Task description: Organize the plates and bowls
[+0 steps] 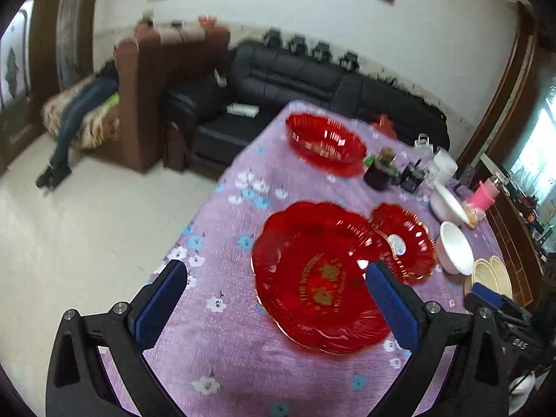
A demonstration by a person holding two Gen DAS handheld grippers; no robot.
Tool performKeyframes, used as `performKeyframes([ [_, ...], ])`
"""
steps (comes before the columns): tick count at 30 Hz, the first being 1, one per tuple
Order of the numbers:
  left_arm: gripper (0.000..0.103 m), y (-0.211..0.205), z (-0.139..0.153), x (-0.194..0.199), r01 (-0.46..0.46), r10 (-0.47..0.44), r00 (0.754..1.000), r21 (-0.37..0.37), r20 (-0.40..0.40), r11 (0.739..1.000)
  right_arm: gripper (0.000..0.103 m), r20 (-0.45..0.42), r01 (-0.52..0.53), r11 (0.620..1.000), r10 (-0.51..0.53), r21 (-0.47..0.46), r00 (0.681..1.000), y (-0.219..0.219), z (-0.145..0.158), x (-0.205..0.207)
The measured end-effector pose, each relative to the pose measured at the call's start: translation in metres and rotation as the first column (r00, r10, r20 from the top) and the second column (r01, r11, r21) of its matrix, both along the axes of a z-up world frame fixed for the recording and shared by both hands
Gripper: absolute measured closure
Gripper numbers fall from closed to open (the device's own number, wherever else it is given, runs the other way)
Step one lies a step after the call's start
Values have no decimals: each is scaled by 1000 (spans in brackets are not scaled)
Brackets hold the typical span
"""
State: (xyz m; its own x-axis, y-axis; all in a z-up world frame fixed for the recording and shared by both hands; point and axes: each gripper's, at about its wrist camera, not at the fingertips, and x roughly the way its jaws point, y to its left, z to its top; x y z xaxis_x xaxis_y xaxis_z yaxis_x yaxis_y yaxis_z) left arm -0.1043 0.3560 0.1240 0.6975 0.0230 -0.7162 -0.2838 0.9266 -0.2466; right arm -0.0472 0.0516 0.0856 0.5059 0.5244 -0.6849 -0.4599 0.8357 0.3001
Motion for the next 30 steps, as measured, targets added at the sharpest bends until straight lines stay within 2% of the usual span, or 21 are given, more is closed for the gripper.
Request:
performKeyframes([
  [4,8,16,-28,30,15,-17,998,-35,-56,999,35,-118,1,1000,1,22,993,24,-26,23],
  [8,11,21,-49,52,24,-29,995,-49,-91,998,40,-197,12,999,-5,36,980,35,-45,43],
  [13,25,19,-71,73,46,-55,989,-71,-136,996,49,-221,7,1000,-8,-5,975,53,-57,50],
  [18,62,11,-85,86,90,-102,978,-73,-181,993,66,-232,7,1000,-14,-28,973,64,-62,55],
  [19,65,9,-87,87,98,-109,976,-69,-190,993,67,-233,11,999,-19,-35,972,66,-63,57],
  [22,68,6,-87,87,96,-102,976,-42,-190,994,72,-229,17,999,-29,-51,973,68,-67,60],
  [26,76,13,-85,84,77,-87,980,-58,-181,995,86,-217,30,998,-43,-63,975,66,-67,61],
  [30,77,14,-75,77,71,-79,984,-52,-160,996,87,-194,22,998,-33,-62,980,67,-62,57],
])
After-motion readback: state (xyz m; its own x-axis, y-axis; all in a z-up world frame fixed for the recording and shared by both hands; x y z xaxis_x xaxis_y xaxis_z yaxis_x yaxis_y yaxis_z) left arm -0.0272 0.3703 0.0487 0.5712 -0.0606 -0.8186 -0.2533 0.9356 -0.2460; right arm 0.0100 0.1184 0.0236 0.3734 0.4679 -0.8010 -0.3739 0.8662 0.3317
